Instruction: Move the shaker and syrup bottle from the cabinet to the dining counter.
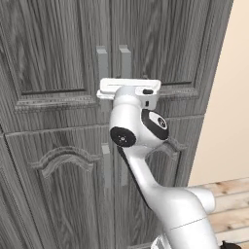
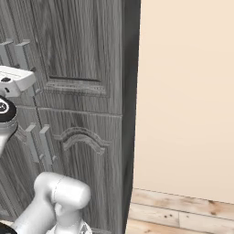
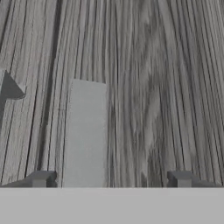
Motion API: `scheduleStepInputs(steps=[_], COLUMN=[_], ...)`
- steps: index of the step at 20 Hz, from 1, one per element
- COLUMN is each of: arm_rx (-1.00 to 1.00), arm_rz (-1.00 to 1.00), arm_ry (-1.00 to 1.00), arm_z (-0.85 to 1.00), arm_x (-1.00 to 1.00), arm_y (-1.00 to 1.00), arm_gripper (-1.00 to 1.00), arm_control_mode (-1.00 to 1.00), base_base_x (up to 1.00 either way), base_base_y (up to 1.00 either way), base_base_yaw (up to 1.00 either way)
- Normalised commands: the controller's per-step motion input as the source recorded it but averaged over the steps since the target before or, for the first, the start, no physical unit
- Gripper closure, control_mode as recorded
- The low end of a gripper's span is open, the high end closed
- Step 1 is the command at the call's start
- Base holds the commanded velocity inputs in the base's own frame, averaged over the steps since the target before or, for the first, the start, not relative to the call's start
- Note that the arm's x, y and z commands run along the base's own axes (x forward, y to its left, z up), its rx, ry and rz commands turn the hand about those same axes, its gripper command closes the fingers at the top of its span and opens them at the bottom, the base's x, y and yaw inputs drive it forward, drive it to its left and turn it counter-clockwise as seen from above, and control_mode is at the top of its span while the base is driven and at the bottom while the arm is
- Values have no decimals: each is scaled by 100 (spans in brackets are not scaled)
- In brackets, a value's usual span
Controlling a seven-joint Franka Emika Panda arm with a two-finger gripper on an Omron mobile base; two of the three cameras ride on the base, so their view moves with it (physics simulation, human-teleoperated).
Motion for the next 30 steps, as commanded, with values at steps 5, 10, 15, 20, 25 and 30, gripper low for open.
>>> scheduleStepInputs(steps=[5, 10, 15, 20, 25, 30], arm_rx=[0, 0, 0, 0, 7, 15], arm_rz=[0, 0, 0, -4, -10, -9], arm_ry=[-1, 0, 0, 0, 0, 0], arm_z=[0, 0, 0, 3, 23, 30], arm_x=[45, 47, 44, 25, -5, -49], arm_y=[23, 28, 11, -1, -44, -77], arm_gripper=[-100, -100, 100, 100, 100, 100], arm_control_mode=[-100, -100, -100, -100, -100, -100], base_base_x=[0, 0, 0, 0, 0, 0], base_base_y=[0, 0, 0, 0, 0, 0], base_base_yaw=[0, 0, 0, 0, 0, 0])
